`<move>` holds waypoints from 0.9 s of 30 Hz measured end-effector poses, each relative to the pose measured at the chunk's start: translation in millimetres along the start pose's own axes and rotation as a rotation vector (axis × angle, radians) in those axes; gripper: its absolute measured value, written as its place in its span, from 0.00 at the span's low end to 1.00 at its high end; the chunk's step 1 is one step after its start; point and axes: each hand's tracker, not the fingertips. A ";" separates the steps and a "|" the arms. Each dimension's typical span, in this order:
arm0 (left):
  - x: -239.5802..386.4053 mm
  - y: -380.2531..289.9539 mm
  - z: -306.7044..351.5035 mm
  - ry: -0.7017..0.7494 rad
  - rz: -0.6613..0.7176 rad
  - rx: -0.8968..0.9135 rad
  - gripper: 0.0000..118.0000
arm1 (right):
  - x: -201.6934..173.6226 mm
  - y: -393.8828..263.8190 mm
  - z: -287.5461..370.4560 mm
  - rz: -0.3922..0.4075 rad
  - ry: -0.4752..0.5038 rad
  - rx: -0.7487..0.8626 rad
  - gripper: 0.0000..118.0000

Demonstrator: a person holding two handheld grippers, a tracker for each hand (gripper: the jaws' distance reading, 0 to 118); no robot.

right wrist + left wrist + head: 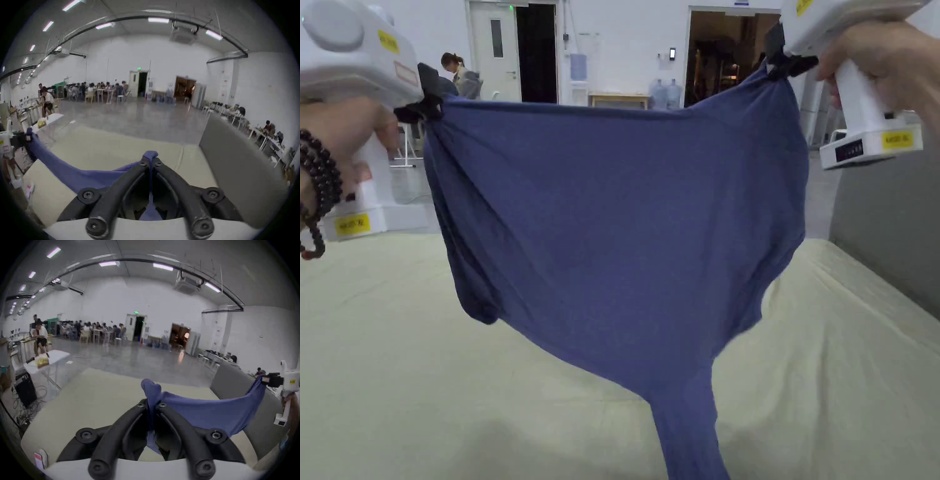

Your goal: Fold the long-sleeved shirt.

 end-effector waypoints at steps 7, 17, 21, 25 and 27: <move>15.4 49.8 7.2 -0.015 0.011 0.058 0.00 | 4.7 54.2 10.3 -0.025 -0.095 0.148 0.00; -1.8 -36.4 -41.7 -0.014 -0.042 -0.104 0.00 | 12.2 -40.1 -30.9 -0.060 -0.013 0.015 0.00; -9.1 -97.8 -58.7 -0.009 -0.051 -0.186 0.00 | 12.8 -99.7 -65.8 -0.089 0.018 -0.069 0.00; -18.6 -139.5 -59.0 -0.009 -0.020 -0.248 0.00 | 9.1 -144.1 -70.0 -0.104 0.037 -0.130 0.00; -24.3 -151.4 -46.9 -0.016 -0.013 -0.253 0.00 | 8.6 -158.0 -53.2 -0.114 0.052 -0.129 0.00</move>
